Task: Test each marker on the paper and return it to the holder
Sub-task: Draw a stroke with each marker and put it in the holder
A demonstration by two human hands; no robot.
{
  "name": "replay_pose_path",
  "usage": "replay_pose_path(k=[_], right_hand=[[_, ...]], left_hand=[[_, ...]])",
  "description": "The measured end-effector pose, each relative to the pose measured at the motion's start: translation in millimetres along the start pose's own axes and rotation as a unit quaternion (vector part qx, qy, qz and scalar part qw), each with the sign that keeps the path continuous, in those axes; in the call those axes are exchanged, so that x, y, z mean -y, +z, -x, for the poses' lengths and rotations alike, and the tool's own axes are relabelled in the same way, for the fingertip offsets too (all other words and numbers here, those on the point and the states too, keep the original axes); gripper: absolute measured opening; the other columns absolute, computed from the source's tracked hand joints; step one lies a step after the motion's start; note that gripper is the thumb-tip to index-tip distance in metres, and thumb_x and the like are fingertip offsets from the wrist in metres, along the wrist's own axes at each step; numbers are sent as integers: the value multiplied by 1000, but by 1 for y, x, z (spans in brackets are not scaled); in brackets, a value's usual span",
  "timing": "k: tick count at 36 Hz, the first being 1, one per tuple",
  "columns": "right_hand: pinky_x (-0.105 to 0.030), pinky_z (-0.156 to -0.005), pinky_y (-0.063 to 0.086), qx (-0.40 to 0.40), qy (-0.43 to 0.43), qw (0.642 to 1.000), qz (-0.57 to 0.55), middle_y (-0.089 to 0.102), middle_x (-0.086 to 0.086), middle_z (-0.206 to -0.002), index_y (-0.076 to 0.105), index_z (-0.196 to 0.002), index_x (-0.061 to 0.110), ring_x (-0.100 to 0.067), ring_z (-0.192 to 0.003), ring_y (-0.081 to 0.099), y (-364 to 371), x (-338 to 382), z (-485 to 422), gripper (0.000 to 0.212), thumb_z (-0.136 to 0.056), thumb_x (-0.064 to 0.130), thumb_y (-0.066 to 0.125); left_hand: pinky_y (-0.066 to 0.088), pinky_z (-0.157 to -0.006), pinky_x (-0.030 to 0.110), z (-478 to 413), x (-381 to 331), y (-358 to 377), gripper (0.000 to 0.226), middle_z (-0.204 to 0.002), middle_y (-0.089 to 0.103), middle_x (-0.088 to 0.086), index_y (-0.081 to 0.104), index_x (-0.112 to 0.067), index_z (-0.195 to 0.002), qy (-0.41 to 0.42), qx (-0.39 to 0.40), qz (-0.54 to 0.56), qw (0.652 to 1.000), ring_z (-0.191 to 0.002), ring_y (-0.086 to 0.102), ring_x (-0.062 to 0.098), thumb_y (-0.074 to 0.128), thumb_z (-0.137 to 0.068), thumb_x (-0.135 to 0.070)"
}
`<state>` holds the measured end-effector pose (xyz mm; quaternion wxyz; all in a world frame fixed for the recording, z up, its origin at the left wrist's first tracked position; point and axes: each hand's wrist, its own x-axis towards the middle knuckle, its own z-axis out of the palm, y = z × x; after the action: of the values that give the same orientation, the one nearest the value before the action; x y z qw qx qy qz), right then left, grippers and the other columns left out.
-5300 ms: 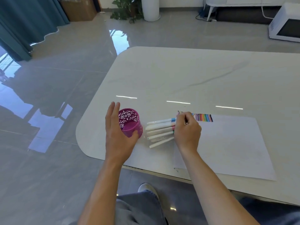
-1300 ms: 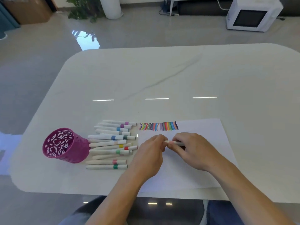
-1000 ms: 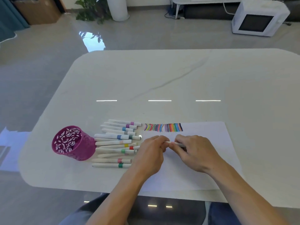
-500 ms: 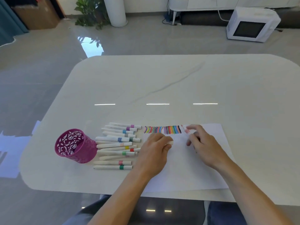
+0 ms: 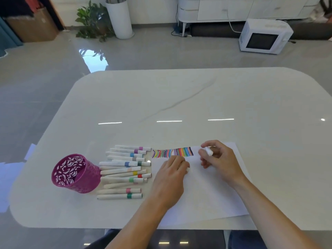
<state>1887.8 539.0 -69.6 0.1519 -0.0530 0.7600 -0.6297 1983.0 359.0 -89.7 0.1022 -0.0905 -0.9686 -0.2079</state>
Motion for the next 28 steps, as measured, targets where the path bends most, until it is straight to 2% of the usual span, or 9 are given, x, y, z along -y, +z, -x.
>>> replay_pose_path(k=[1, 5, 8, 10, 11, 17, 24, 28], right_hand=[[-30, -56, 58, 0, -1, 1000, -2, 72, -16, -72, 70, -95, 15, -26, -60, 69, 2, -1, -1, 5, -95, 14, 75], [-31, -51, 53, -3, 18, 1000, -8, 70, -15, -67, 69, -84, 18, -25, -54, 64, 7, -3, -6, 18, -98, 28, 63], [-32, -49, 54, 5, 24, 1000, -13, 71, -18, -67, 70, -90, 18, -29, -54, 65, 7, -5, -9, 16, -100, 15, 58], [-34, -51, 57, 13, 17, 1000, -7, 73, -17, -68, 64, -100, 17, -29, -56, 67, 7, -6, -10, 6, -99, 12, 64], [-34, -52, 58, 11, 9, 1000, 1, 73, -15, -69, 61, -101, 15, -29, -57, 68, 7, -6, -11, 8, -97, 12, 68], [-31, -54, 58, -10, -10, 1000, 24, 74, -12, -68, 54, -87, 6, -23, -57, 69, 14, -10, -17, 22, -93, 10, 75], [-30, -49, 56, -27, -7, 999, 27, 71, -14, -65, 50, -86, -2, -24, -53, 66, 13, -15, -17, 27, -90, 7, 75], [-29, -51, 56, -26, -7, 1000, 13, 73, -13, -66, 49, -86, -3, -22, -55, 68, 14, -15, -17, 28, -91, 7, 75]], left_hand=[[46, -88, 29, -1, -1, 2, 16, -109, 57, -4, 62, -14, -105, -3, -6, 1, 1000, -106, 53, 20, 58, -93, -4], [44, -92, 27, -4, -5, 12, 13, -117, 58, -3, 62, -15, -103, 18, -15, -6, 1000, -116, 53, 19, 60, -93, -7], [44, -94, 28, -5, -4, 16, 11, -119, 60, -4, 63, -17, -103, 31, -7, -16, 999, -120, 54, 19, 59, -95, -11], [45, -92, 28, -5, -2, 17, 11, -116, 61, -5, 63, -18, -103, 35, -4, -16, 999, -116, 56, 19, 61, -94, -12], [46, -91, 28, -6, -1, 17, 11, -115, 61, -5, 63, -18, -103, 34, -4, -15, 999, -115, 56, 18, 62, -93, -12], [49, -88, 29, -7, 0, 15, 12, -115, 63, -6, 65, -18, -103, 28, 1, -8, 1000, -113, 57, 17, 67, -92, -12], [48, -96, 32, -6, -1, 13, 13, -133, 61, -3, 64, -19, -106, 20, 13, -8, 1000, -126, 53, 18, 65, -94, -13], [48, -96, 32, -7, -1, 10, 12, -135, 61, -3, 65, -18, -106, 15, 25, -1, 1000, -127, 53, 19, 62, -95, -14]])
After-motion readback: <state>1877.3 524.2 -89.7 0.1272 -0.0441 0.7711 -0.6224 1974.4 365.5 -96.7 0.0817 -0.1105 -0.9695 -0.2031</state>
